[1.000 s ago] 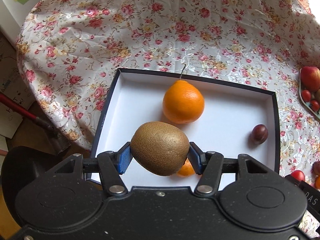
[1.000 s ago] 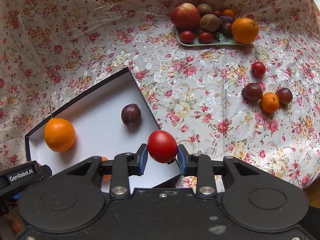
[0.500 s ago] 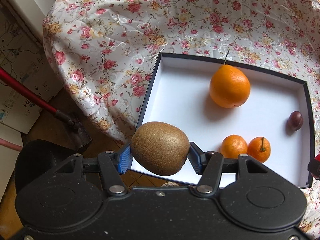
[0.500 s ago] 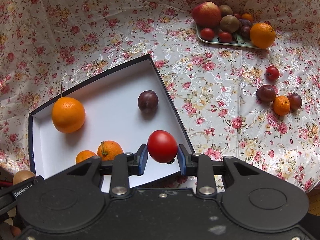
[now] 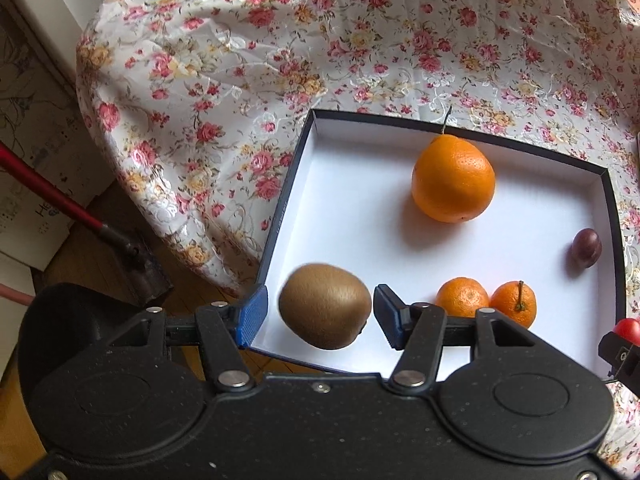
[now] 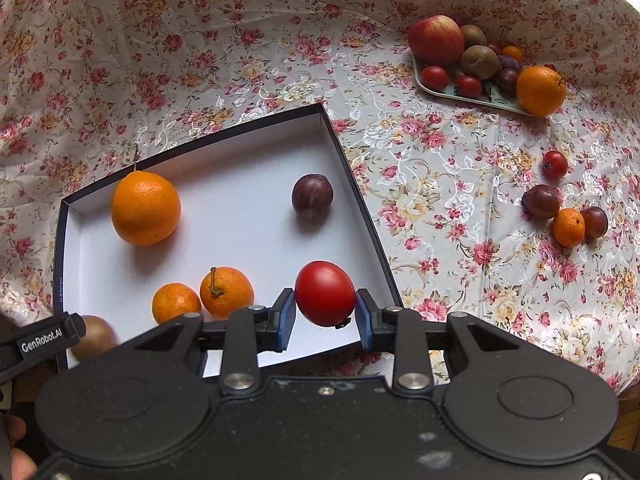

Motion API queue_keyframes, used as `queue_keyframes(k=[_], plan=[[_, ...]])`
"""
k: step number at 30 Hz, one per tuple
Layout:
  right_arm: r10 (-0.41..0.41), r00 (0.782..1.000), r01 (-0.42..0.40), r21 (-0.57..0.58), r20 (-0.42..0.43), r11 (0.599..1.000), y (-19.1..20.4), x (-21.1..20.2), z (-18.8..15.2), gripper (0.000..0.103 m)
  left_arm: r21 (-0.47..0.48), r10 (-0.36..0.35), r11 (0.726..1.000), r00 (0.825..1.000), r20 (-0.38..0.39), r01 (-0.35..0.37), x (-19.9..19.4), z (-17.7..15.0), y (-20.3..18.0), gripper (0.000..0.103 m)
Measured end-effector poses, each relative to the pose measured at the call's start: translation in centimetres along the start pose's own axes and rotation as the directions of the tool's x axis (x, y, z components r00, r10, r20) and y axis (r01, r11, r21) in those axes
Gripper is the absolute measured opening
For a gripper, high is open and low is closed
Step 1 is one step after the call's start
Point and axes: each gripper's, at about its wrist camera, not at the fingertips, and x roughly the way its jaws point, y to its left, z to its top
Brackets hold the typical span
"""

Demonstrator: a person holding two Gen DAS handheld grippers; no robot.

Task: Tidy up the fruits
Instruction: 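Open both grippers to drop the kiwi and tomato into the box, then withdraw both grippers from the box toward the loose plums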

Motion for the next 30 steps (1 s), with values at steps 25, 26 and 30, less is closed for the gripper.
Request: queue_keyframes(k=[25,26,30], plan=[[-0.038,0.999,0.038,-0.032,-0.012,0.999,-0.4,-0.5,-0.3,0.033,-0.053,0.014,0.998,0.999,-0.033,-0.016,-0.4,-0.9,-1.2,0.061],[-0.042,0.999,0.041,-0.033,-0.021,0.999,-0.4,-0.4,-0.4,0.033,-0.048,0.013,0.999,0.999,-0.031,-0.015,-0.4,-0.9,-1.4,0.061],[-0.06,0.997,0.058,-0.045,-0.047,0.997,-0.6,0.1,-0.8,0.033,-0.022,0.001,1.0,1.0,-0.015,-0.001,-1.0,-1.2,-2.4,0.061]])
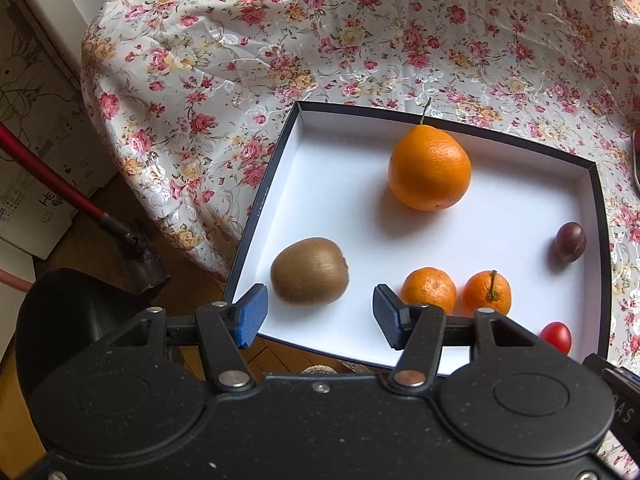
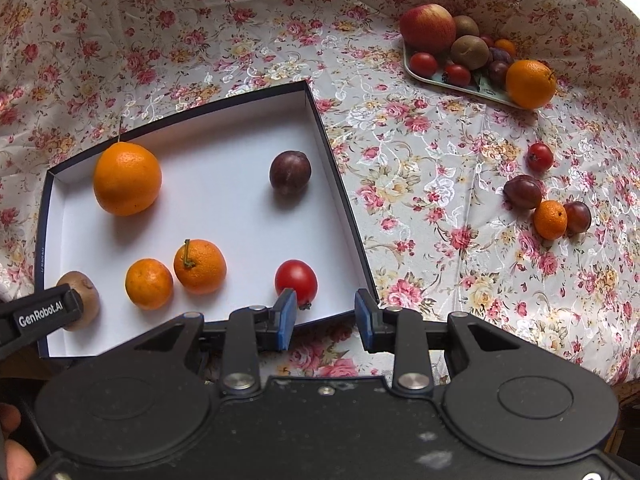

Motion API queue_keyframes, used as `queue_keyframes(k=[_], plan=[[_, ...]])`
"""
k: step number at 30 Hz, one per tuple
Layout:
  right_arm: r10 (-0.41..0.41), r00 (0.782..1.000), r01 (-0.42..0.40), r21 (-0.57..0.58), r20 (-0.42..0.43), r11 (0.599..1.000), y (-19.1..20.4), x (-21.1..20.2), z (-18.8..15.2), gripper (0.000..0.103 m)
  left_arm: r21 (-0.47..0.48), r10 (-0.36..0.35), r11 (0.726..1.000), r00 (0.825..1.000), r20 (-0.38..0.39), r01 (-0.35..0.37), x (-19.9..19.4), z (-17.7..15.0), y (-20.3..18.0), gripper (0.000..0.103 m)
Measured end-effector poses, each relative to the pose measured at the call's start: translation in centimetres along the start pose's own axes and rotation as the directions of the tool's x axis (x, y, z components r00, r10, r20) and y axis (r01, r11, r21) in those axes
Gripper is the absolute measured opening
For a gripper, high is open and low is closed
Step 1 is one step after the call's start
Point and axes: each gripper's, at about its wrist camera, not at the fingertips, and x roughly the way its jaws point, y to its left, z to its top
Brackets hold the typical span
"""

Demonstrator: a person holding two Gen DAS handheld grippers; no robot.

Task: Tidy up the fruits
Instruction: 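Withdraw both grippers from the box toward the loose plums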

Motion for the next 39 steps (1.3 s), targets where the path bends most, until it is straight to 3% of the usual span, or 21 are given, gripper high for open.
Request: queue_keyframes(k=[14,19,30,39], plan=[[-0.037,0.999,0.037,-0.031,-0.008,0.999,-1.3,0.2,-0.9,0.033,0.103,-0.021,0.995,0.999,0.048,0.016,-1.5,-1.3,-4.6,0.061],[-0.055,0.998,0.055,-0.018,-0.022,0.998,-2.9,0.3,-1.1,0.033,0.097,-0.059,0.994,0.998,0.037,0.055,-1.9,-1.5,-5.8,0.061],[-0.093,0.994,0.097,0.073,-0.063,0.993,-8.8,0.3,-1.2,0.033,0.036,-0.147,0.988,0.988,-0.04,0.148,-2.3,-1.6,-8.9,0.061],[-0.123,0.986,0.145,0.206,-0.116,0.968,-16.3,0.5,-1.1,0.033,0.152,-0.209,0.965,0.976,-0.054,0.215,-4.3,-2.7,-14.6,0.061]])
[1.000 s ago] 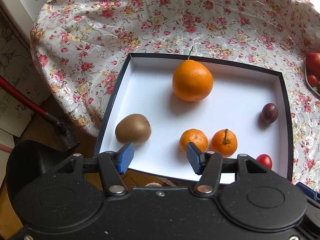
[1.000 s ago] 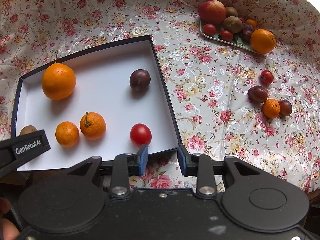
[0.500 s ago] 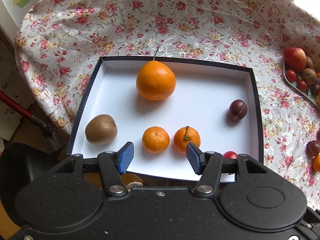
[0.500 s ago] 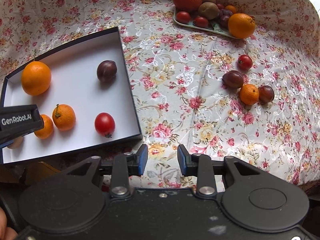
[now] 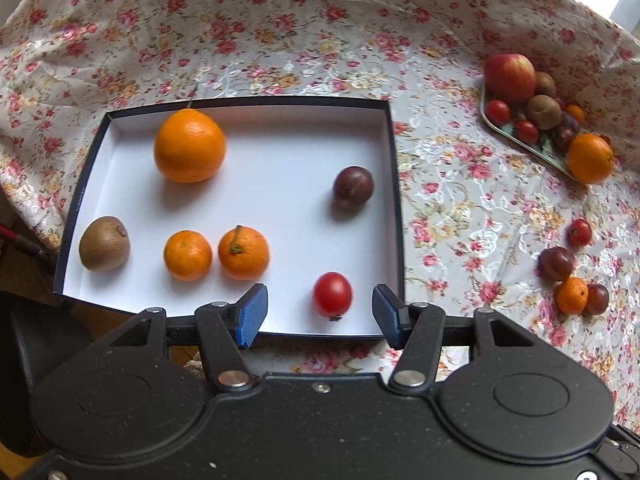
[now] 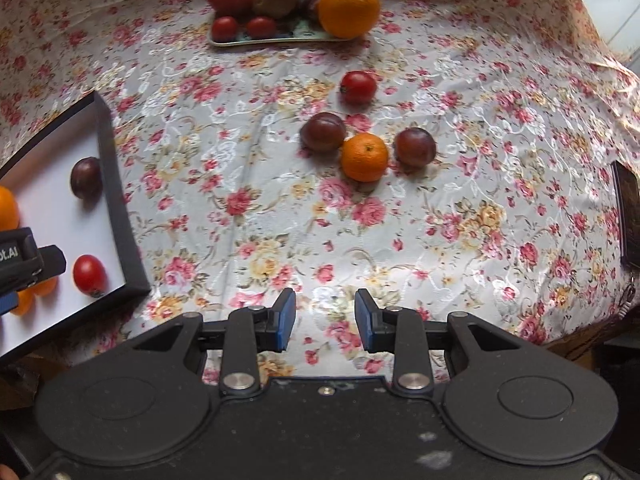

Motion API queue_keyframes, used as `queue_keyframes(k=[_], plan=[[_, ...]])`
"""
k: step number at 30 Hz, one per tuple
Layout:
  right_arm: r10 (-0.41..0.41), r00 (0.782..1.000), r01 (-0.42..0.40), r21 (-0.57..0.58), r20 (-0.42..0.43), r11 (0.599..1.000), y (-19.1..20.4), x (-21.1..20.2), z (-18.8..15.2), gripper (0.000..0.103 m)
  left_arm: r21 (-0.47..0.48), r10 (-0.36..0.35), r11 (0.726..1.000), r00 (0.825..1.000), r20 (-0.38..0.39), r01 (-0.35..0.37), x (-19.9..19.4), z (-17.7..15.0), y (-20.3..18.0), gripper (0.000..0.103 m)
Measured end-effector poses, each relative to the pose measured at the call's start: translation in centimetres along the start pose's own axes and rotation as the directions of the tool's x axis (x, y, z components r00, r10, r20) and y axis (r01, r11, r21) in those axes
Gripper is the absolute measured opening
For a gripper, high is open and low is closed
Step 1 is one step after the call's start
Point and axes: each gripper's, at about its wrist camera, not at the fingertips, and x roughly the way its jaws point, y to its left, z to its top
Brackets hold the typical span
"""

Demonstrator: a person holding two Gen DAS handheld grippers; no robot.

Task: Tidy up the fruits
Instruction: 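Withdraw both grippers from the box toward the loose plums, then grasp a dark plum with the left gripper while the right gripper approaches another plum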

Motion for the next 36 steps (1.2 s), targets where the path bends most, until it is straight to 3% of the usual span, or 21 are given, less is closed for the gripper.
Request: queue_keyframes(k=[11,17,21,28,36], plan=[[-0.029,0.993,0.06,0.271,-0.117,0.961,-10.3,2.3,1.2,0.033,0.181,-0.076,0.981,0.997,0.0,0.075,-0.7,-2.0,-7.7,0.061],[-0.028,0.979,0.104,0.372,-0.204,0.922,-13.6,4.2,1.4,0.033,0.244,-0.103,0.965,0.995,0.002,0.099,-1.0,-2.1,-10.8,0.061],[0.023,0.971,0.087,0.439,-0.24,0.894,-14.9,5.0,2.1,0.033,0.248,-0.151,0.956,0.988,-0.033,0.155,-0.7,-1.9,-12.0,0.061],[0.044,0.978,0.059,0.479,-0.202,0.876,-15.3,5.2,4.7,0.033,0.273,-0.143,0.95,0.989,-0.045,0.15,0.7,-0.6,-14.1,0.06],[0.036,0.983,0.057,0.481,-0.181,0.875,-15.9,5.4,7.8,0.033,0.253,-0.177,0.947,0.979,-0.104,0.198,3.0,1.2,-16.2,0.06]])
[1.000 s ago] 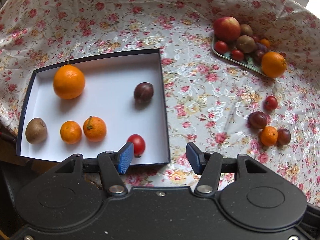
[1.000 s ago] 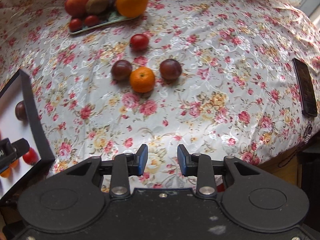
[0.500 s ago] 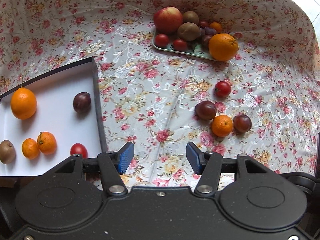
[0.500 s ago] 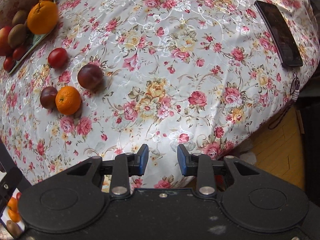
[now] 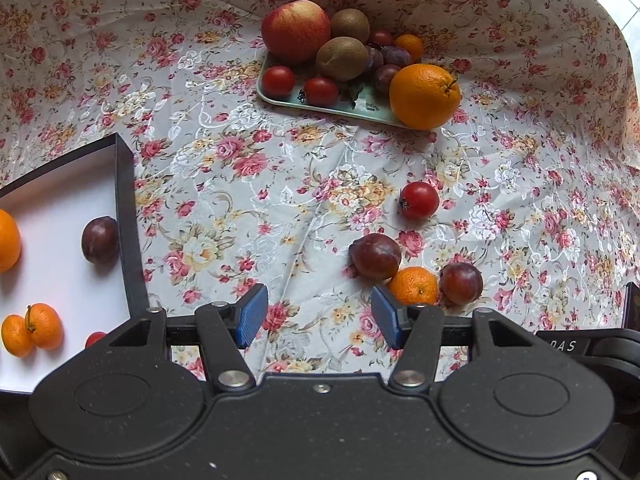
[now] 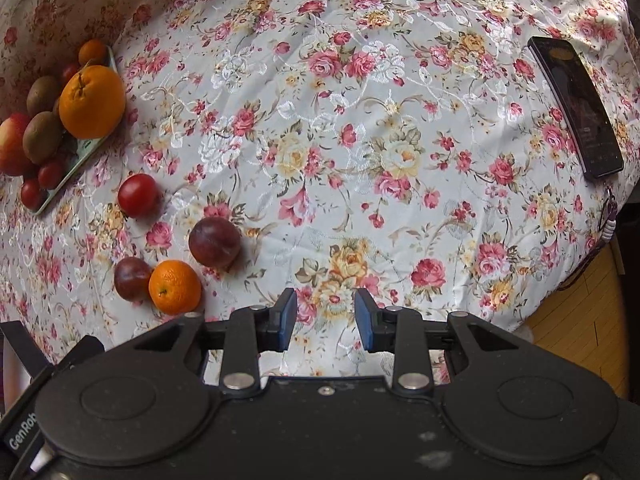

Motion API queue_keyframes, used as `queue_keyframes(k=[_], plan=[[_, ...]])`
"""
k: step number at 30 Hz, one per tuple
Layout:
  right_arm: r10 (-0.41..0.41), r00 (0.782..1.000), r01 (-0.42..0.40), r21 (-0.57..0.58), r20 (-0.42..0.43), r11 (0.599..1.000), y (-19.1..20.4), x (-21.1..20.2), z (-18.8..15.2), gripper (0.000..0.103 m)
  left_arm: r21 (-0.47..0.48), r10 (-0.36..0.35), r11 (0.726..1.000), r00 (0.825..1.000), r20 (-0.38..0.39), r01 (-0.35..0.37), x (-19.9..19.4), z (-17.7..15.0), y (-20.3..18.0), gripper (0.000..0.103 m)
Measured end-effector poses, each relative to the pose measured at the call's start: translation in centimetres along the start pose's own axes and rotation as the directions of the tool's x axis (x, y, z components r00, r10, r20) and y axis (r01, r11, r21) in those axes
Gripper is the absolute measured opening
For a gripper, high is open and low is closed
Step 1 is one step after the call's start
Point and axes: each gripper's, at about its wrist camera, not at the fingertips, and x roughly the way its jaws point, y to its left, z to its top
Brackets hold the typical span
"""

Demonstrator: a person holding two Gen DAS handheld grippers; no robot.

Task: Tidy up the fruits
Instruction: 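Grasp a dark plum with the left gripper while the right gripper approaches another plum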

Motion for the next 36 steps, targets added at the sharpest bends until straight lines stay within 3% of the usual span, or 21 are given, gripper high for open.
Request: queue_keyframes(k=[17,33,35,36], plan=[[0.002,1.0,-0.002,0.005,0.011,1.0,0.7,0.3,3.7,0.033,0.014,0.008,1.0,0.996,-0.086,-0.007,5.1,3.3,-3.4,0.06],[0.0,1.0,0.0,-0.017,0.011,1.0,0.8,0.8,4.4,0.033,-0.044,0.044,0.998,0.983,-0.177,-0.053,8.5,3.9,-3.8,0.06],[0.007,1.0,-0.007,-0.023,0.012,1.0,0.9,0.8,4.3,0.033,-0.03,0.049,0.998,0.984,-0.173,-0.055,8.6,3.7,-3.9,0.047],[0.011,1.0,-0.011,-0.026,0.013,1.0,1.0,0.8,4.3,0.033,-0.014,0.069,0.997,0.984,-0.165,-0.073,8.5,3.7,-4.1,0.047]])
